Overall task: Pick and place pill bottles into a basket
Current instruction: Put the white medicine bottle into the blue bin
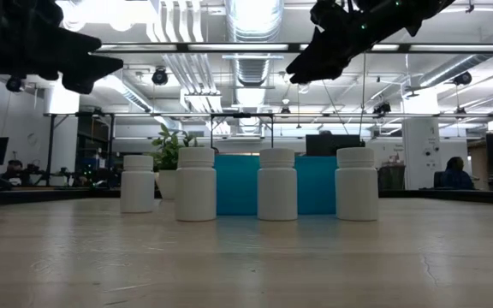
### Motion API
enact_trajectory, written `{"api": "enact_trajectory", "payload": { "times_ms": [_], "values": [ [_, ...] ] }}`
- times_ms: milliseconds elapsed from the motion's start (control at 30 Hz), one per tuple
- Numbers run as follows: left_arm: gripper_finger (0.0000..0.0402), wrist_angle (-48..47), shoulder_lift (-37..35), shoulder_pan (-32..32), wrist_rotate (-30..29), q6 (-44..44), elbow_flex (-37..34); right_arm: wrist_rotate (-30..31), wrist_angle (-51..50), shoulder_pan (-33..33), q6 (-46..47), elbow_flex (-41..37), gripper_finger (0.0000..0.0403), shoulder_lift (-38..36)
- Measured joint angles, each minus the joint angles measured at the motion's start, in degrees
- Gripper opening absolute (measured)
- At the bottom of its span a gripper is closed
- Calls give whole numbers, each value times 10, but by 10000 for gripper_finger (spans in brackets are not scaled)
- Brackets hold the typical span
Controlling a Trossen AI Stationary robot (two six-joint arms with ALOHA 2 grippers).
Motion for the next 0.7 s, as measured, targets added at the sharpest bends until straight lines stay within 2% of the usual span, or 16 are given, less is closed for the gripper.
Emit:
{"api": "enact_trajectory", "payload": {
  "times_ms": [200,500,700],
  "values": [
    [295,-27,1,0,17,-28,-6,0,-1,-1,0,0,329,1],
    [295,-23,-27,0,29,-15,-9,1,7,0,0,0,329,1],
    [295,26,-67,0,28,-15,-58,1,11,0,0,0,329,1]
  ]
}}
